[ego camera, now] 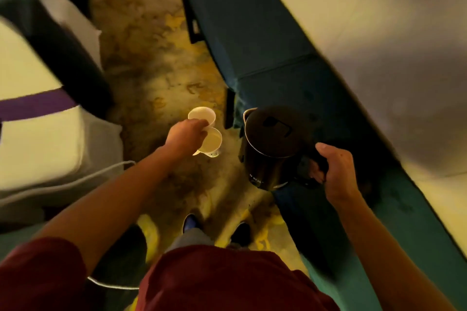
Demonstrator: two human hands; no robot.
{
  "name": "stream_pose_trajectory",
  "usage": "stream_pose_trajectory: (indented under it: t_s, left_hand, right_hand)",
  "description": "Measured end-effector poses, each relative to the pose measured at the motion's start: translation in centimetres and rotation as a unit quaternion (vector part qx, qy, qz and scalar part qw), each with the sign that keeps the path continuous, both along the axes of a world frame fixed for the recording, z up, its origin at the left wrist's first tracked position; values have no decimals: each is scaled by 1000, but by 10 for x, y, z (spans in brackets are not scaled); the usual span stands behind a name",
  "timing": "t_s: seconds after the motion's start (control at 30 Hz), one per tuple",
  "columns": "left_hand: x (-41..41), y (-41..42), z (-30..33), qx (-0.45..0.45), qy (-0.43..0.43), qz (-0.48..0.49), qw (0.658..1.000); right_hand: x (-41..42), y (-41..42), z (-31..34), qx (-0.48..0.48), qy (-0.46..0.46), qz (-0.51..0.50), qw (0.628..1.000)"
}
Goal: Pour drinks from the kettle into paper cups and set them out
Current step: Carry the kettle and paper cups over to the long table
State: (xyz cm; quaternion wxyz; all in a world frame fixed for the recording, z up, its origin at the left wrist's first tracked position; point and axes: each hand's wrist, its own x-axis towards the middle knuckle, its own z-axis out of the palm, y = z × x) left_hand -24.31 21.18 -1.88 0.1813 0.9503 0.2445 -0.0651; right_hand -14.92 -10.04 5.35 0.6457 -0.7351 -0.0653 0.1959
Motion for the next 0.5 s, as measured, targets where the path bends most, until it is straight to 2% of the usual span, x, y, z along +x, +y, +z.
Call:
stream_pose_trajectory:
  t_s: [0.17,0.5]
  left_hand:
    - [-86,60,6,0,2,107,994]
    - [-259,156,8,-24,-20,253,967]
  right_hand:
    - [-29,75,0,-25,5,94,995]
    - [-135,212,1,-28,55,212,975]
